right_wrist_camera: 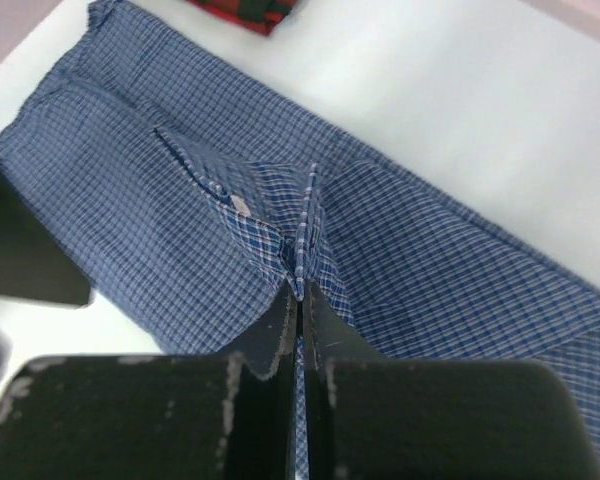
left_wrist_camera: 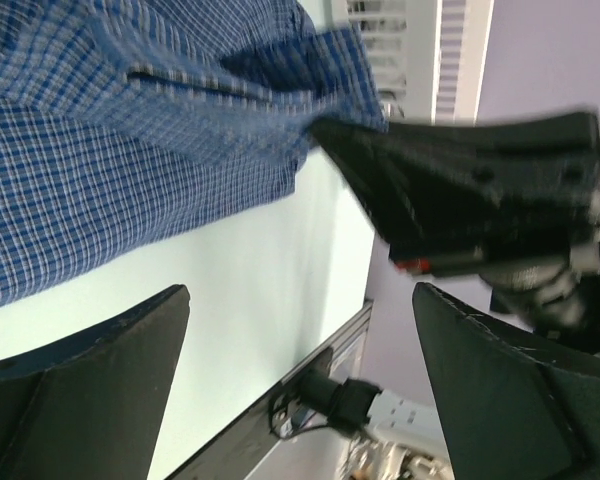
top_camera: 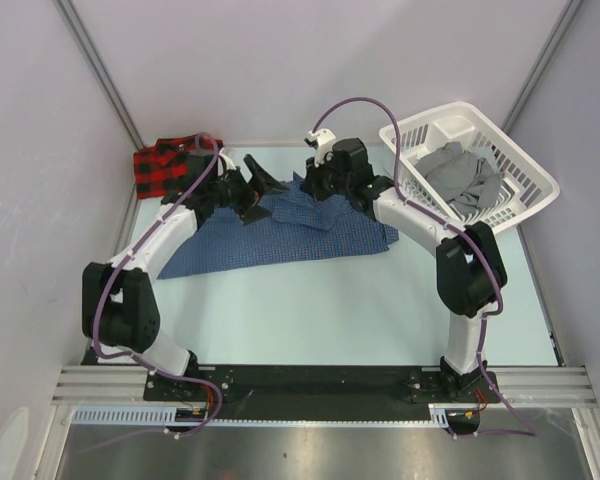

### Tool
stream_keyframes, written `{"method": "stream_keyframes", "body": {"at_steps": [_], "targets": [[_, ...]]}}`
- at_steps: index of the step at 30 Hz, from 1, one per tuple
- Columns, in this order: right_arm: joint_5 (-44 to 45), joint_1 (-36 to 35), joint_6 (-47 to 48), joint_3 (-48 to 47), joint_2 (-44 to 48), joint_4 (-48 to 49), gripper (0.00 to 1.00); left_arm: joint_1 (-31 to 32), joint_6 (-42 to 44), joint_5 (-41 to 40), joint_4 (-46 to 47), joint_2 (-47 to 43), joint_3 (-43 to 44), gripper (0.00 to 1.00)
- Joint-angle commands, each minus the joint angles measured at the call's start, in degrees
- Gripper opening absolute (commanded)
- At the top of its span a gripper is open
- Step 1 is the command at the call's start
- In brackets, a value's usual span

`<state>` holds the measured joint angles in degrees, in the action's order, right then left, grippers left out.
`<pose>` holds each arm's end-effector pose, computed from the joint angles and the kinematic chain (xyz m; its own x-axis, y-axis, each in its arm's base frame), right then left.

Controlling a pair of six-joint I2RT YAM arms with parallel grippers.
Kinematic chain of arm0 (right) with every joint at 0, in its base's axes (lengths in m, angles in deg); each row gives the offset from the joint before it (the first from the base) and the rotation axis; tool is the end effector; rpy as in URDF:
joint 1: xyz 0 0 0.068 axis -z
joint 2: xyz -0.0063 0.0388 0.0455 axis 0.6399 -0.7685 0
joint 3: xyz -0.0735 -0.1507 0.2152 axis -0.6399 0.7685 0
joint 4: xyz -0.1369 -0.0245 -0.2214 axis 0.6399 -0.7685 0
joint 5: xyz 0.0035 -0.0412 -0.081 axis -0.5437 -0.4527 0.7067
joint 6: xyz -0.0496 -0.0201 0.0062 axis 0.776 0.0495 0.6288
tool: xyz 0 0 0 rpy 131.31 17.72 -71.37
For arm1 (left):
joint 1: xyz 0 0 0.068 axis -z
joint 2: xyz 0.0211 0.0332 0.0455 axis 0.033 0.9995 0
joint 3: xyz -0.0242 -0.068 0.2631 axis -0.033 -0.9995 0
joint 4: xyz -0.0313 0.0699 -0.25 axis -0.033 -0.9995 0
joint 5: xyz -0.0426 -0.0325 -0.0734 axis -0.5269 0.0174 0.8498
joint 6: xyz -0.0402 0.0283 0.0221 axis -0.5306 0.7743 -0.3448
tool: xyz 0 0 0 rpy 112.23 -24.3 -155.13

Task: Fold and stack the long sleeve shirts
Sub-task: Fold the shirt

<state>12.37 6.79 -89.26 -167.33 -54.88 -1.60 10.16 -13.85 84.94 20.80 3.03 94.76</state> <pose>0.3790 0.2569 0.2909 -0.3537 -0.2121 -0.9110 -0.7180 0.6858 0.1191 0.3345 -0.0926 0.2914 -0.8498 -0.4784 -0.2211 -0.0694 0.5174 -0.8530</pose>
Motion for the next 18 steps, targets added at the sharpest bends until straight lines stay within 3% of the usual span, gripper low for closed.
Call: {"method": "stream_keyframes", "body": {"at_steps": [1, 18], "targets": [[-2.83, -0.49, -5.64, 2.10, 2.53, 2.77, 0.00, 0.34, -6.61, -2.66, 1.72, 2.69, 3.49, 1.00], [-8.90, -3.66, -7.75, 7.99, 6.13, 9.90, 0.00, 0.51, -9.69, -3.53, 0.94, 9.64, 6.39, 0.97]]}}
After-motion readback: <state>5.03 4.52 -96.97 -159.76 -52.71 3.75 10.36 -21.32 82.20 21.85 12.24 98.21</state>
